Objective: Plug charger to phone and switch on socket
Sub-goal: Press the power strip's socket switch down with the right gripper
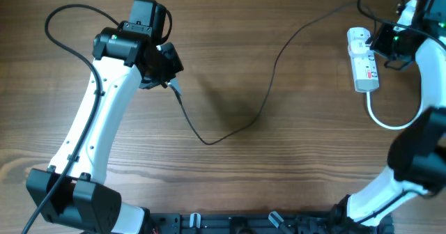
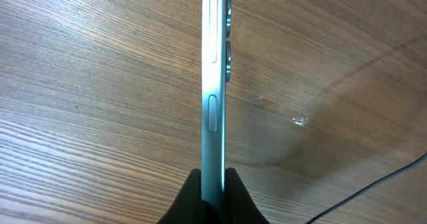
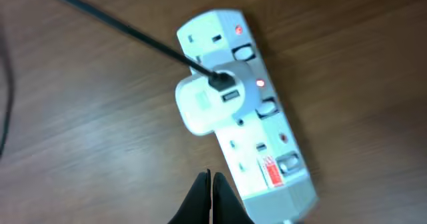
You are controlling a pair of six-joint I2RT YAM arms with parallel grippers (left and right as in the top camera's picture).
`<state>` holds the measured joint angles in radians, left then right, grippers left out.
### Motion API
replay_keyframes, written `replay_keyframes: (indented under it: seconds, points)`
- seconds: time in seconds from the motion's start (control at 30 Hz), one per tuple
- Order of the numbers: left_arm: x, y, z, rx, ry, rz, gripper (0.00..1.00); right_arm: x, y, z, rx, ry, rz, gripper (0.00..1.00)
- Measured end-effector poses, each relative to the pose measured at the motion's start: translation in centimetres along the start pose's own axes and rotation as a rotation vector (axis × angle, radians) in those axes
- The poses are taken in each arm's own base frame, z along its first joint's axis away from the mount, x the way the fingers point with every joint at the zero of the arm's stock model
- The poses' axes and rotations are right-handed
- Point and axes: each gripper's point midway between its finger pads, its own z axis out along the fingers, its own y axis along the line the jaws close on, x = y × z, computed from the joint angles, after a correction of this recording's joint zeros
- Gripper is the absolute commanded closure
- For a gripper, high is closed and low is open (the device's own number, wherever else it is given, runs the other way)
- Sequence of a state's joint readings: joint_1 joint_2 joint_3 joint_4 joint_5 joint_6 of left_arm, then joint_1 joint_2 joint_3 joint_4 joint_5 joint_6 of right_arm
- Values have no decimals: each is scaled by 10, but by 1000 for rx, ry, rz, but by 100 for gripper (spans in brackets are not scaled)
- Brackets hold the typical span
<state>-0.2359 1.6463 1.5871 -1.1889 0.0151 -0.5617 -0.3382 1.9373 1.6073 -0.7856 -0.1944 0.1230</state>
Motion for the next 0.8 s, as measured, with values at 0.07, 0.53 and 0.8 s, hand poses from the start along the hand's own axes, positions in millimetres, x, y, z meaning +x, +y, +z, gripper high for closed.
replay_keyframes:
  seconds: [0.07,0.53,0.8]
  points:
    - [0,0,0,0,0,0,96,6,-10,34,-54,44,46,96]
    - [0,0,0,-3,-1,0,96,0,-63,63,-156,33,248,96]
    - [-1,0,2,-4,1,0,96,8,-67,74,-181,63,270,96]
